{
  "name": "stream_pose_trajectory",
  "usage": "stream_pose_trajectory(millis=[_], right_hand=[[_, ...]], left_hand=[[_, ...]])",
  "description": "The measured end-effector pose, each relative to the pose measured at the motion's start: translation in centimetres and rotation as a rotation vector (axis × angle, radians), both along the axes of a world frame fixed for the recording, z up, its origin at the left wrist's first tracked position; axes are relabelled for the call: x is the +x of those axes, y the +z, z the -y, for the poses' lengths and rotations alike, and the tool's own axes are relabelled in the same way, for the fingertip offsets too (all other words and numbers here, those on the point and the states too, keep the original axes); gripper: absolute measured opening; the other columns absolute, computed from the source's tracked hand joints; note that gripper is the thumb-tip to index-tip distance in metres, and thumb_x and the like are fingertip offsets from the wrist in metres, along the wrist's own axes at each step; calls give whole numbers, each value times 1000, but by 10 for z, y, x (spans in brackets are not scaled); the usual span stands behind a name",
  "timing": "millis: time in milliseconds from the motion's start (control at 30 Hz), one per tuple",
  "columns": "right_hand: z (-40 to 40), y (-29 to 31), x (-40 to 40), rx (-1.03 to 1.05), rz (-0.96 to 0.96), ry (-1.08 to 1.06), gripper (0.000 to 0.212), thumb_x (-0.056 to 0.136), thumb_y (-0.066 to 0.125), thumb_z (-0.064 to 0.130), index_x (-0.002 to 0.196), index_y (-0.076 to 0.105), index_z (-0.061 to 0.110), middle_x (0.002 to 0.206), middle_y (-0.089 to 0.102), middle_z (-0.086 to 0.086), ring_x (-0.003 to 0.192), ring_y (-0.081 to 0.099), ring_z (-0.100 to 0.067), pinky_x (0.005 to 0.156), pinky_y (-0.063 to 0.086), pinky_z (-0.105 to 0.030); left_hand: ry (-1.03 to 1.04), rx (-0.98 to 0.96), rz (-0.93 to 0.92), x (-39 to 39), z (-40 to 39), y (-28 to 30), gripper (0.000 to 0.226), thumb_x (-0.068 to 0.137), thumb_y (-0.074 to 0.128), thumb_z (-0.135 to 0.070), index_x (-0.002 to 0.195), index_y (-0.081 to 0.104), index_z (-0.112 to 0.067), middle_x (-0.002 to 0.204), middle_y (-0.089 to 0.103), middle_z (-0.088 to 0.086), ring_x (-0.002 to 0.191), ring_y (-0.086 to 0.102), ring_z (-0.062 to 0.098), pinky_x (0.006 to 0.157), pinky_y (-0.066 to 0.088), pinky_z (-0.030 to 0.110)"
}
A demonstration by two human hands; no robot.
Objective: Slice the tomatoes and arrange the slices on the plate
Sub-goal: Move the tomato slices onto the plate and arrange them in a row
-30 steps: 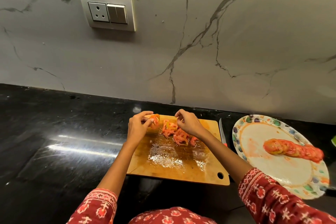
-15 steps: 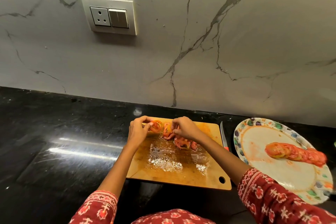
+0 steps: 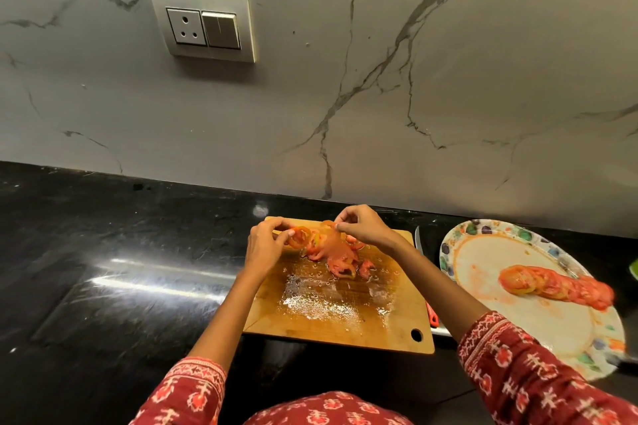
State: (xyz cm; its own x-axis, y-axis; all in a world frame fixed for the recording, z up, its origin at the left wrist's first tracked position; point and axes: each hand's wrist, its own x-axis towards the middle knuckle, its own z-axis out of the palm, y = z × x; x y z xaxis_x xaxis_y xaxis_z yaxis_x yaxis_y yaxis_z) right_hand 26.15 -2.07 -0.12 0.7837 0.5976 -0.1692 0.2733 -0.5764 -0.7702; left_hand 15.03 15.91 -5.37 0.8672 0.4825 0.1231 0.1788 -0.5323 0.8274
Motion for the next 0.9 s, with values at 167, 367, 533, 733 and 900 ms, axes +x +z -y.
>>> stream_pose_trajectory(millis=[167, 367, 533, 733, 900], right_hand=[[15, 8, 0, 42, -44, -21, 7, 87, 61, 12, 81, 65, 12, 83, 62, 1, 85, 60, -13, 80, 52, -31], [74, 2, 7, 117, -11, -325, 7, 83, 67, 16, 77, 65, 12, 77, 64, -6, 73, 57, -15, 66, 48, -30], [151, -4, 8, 94, 27, -521, 15, 80, 69, 16, 66, 62, 16, 72, 66, -10, 67, 57, -16, 67, 45, -30], [252, 0, 9, -16, 44, -736, 9, 80, 70, 14, 79, 62, 10, 72, 63, -4, 67, 58, -14, 63, 48, -28], [302, -4, 15, -134, 57, -773, 9, 79, 70, 11, 77, 62, 12, 72, 61, -5, 74, 59, -19, 70, 50, -33]], left_hand=[[-38, 42, -1, 6, 11, 8, 8, 87, 62, -15, 93, 68, -15, 94, 62, -3, 87, 58, 8, 70, 49, 13], [-215, 37, 22, 34, 56, 19, 10, 88, 60, -11, 93, 68, -15, 91, 63, -4, 79, 60, 4, 57, 45, 5], [-371, 50, 44, 66, 113, 22, 10, 86, 63, -11, 92, 69, -17, 98, 66, 0, 88, 59, 7, 69, 46, 12], [-545, 37, 31, 99, 188, 25, 13, 83, 65, -7, 90, 70, -17, 96, 66, 2, 86, 61, 17, 74, 54, 35], [-645, 62, 17, 115, 235, 21, 15, 80, 68, -4, 91, 71, -13, 94, 66, 5, 84, 62, 14, 74, 50, 22]])
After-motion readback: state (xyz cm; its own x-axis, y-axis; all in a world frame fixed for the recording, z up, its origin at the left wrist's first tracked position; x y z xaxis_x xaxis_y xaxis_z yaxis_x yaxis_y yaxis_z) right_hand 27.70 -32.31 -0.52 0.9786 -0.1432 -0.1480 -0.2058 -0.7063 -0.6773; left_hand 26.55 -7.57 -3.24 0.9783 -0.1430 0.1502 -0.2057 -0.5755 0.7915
